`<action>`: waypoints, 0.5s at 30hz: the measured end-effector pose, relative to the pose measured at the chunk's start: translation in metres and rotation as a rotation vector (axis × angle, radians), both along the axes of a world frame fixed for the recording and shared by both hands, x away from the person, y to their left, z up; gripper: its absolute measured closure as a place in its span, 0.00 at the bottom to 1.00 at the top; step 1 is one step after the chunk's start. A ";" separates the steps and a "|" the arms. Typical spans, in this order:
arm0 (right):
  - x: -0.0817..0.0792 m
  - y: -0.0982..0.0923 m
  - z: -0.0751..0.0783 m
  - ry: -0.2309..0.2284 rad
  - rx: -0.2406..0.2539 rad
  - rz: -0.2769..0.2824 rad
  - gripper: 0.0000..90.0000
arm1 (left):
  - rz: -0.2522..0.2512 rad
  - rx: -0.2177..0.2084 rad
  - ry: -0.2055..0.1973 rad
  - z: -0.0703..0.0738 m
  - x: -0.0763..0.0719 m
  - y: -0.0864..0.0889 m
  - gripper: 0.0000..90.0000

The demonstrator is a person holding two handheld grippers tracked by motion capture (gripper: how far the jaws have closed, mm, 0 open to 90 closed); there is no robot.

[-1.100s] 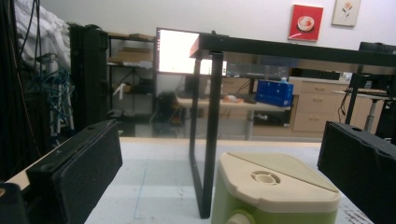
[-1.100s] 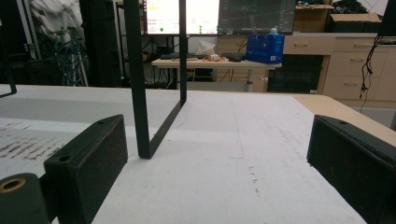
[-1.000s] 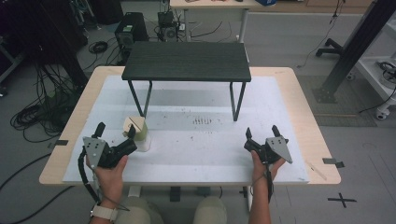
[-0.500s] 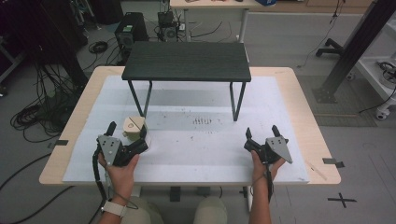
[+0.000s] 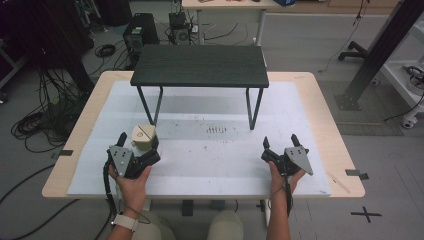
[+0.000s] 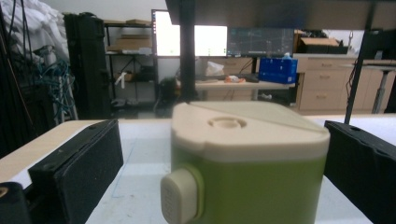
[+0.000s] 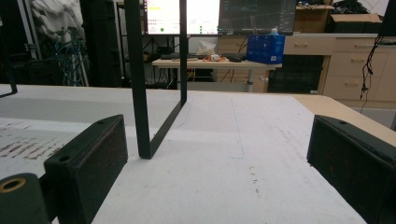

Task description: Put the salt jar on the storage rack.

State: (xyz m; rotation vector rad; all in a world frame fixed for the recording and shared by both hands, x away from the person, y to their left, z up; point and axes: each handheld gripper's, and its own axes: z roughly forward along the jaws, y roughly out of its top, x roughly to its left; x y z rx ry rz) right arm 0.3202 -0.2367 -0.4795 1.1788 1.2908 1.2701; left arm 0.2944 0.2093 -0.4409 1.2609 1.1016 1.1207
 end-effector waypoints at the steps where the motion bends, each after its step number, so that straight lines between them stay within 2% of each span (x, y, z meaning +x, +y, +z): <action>1: 0.000 0.000 0.000 -0.001 0.000 0.000 0.06 | 0.000 0.002 -0.002 0.000 0.000 0.000 0.01; 9: 0.000 0.000 0.000 -0.001 0.000 0.000 0.06 | 0.006 0.006 0.005 -0.003 0.003 -0.005 0.02; 15: 0.000 0.000 0.000 -0.002 0.001 0.000 0.06 | 0.006 0.011 0.027 -0.006 0.007 -0.007 0.05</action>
